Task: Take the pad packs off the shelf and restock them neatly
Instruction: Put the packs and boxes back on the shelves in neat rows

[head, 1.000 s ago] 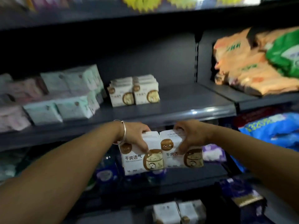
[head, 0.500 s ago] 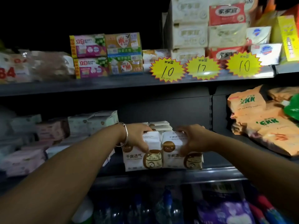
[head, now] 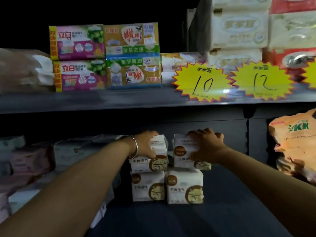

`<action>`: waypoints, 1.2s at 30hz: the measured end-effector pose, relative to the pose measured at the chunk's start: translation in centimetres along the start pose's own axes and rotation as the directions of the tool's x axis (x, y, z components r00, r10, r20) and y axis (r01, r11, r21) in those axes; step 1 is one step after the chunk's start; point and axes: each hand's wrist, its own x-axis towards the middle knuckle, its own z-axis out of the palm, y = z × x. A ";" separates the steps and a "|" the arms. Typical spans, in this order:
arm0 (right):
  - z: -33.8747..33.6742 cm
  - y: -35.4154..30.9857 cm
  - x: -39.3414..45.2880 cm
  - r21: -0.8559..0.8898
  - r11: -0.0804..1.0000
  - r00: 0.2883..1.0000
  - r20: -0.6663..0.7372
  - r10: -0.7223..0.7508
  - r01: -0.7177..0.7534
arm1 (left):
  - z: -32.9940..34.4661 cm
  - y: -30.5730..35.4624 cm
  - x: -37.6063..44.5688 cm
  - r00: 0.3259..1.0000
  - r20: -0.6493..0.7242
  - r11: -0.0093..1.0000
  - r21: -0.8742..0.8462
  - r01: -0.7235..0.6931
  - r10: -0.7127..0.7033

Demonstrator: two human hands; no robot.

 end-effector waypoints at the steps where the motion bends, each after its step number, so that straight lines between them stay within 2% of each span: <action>1: 0.6 0.0 0.9 -0.004 1.000 1.000 -0.009 -0.005 0.005 | 0.3 -0.4 0.7 1.000 -0.001 1.000 0.023 -0.005 0.005; 5: 2.7 0.5 3.5 -0.026 0.999 0.998 -0.055 -0.022 0.020 | 1.0 -2.2 3.4 1.000 0.000 0.994 0.113 0.000 0.000; 17: 4.9 1.8 5.0 -0.009 1.000 0.990 -0.143 0.011 -0.012 | 3.3 -5.8 10.6 0.992 -0.120 0.903 0.423 0.076 -0.027; 26: 5.4 1.5 5.5 -0.017 1.000 0.991 -0.135 -0.011 0.009 | 8.2 -6.6 11.4 0.967 -0.214 0.931 0.305 0.200 -0.137; 31: 6.0 1.3 6.1 -0.023 1.000 0.992 -0.122 -0.012 0.010 | 8.7 -7.5 11.9 0.934 -0.345 0.914 0.344 0.217 -0.092; 36: 6.4 0.5 7.3 -0.026 1.000 0.996 -0.093 0.004 -0.006 | 8.9 -7.5 11.8 0.920 -0.380 0.908 0.344 0.239 -0.098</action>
